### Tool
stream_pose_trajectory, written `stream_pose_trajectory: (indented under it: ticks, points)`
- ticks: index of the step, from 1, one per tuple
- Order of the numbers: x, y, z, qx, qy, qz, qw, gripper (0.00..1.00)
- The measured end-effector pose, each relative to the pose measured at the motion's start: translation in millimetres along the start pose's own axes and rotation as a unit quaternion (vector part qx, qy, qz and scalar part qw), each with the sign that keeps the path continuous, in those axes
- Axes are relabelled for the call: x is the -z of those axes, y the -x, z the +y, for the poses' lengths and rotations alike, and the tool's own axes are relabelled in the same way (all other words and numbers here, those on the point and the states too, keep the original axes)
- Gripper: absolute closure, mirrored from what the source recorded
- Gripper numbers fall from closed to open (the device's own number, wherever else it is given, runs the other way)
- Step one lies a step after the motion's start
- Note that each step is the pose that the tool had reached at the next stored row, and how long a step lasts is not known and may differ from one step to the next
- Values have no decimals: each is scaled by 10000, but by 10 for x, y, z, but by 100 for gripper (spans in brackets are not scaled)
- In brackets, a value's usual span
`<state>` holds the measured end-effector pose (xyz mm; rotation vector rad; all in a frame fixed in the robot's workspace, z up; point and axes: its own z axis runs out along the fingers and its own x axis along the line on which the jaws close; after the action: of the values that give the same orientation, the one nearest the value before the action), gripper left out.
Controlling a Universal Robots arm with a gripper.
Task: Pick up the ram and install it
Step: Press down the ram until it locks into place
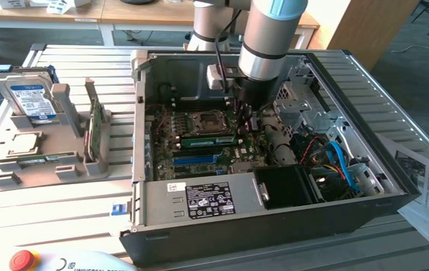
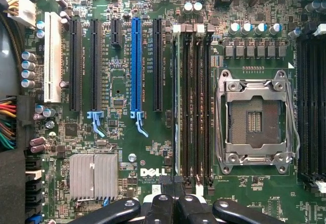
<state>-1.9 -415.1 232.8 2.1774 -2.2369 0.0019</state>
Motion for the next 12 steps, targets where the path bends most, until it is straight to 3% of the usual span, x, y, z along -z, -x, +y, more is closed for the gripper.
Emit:
stream_pose_trajectory:
  ticks: [12]
  points:
    - [-17, 37, 0, 0, 0, -19, 10000, 90]
